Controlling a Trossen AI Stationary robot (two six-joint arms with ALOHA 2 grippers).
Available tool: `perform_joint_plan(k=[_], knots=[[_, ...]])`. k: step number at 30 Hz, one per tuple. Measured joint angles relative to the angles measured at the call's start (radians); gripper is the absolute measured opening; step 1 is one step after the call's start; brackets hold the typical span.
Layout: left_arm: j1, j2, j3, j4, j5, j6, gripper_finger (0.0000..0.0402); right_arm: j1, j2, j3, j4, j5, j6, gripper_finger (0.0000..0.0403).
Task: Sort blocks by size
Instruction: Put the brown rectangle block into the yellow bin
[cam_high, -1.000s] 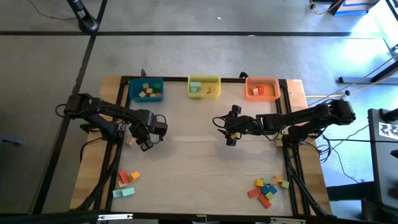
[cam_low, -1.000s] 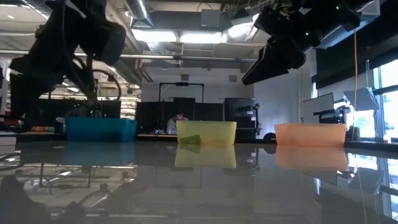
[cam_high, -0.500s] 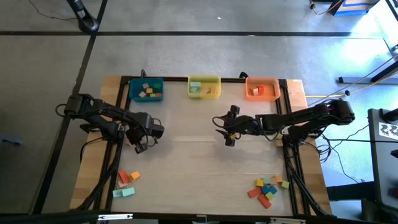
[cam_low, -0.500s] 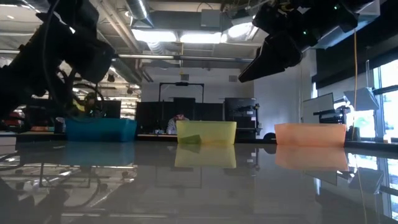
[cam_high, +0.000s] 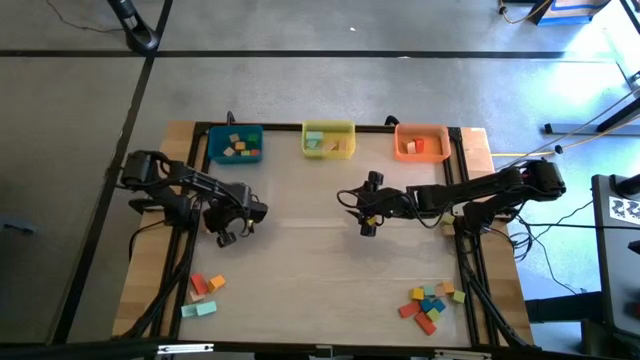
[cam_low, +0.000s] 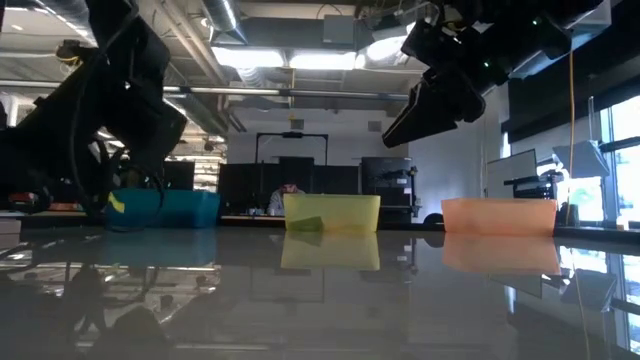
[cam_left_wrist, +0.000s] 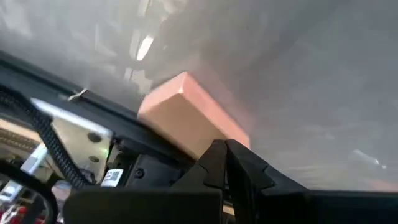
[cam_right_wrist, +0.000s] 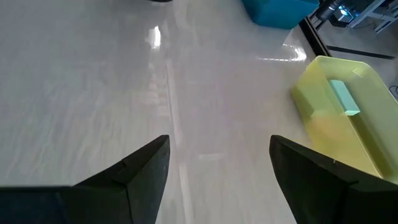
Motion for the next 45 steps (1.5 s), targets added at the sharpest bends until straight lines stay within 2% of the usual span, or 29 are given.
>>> perform_joint_plan(k=[10, 14, 17, 20, 22, 30, 36, 45], knots=[[-0.064, 0.006, 0.157, 0.197, -0.003, 0.095, 0.0003, 0.0, 0.0, 0.0, 0.003, 0.002, -0.001, 0.0276], [-0.089, 0.006, 0.232, 0.134, -0.059, 0.103, 0.0001, 0.0, 0.0, 0.0, 0.003, 0.002, -0.001, 0.0276], [-0.095, 0.006, 0.253, -0.027, -0.142, 0.063, 0.0003, 0.0, 0.0, 0.0, 0.002, 0.002, -0.001, 0.0276], [-0.083, 0.006, 0.231, -0.156, -0.185, 0.023, 0.0001, 0.0, 0.0, 0.0, 0.002, 0.002, -0.001, 0.0276], [-0.068, 0.006, 0.199, -0.186, -0.185, 0.015, 0.0001, 0.0, 0.0, 0.0, 0.002, 0.0, -0.001, 0.0276], [0.007, 0.006, 0.061, -0.046, -0.185, 0.07, 0.0001, 0.0, 0.0, 0.0, -0.006, 0.0, -0.001, 0.0276], [0.059, 0.006, -0.004, -0.039, -0.182, 0.074, 0.0001, 0.0, 0.0, 0.0, -0.007, 0.0, -0.001, 0.0276], [0.05, 0.004, 0.009, 0.009, -0.138, 0.126, 0.0001, 0.0, 0.0, 0.0, -0.003, -0.001, -0.001, 0.0276]])
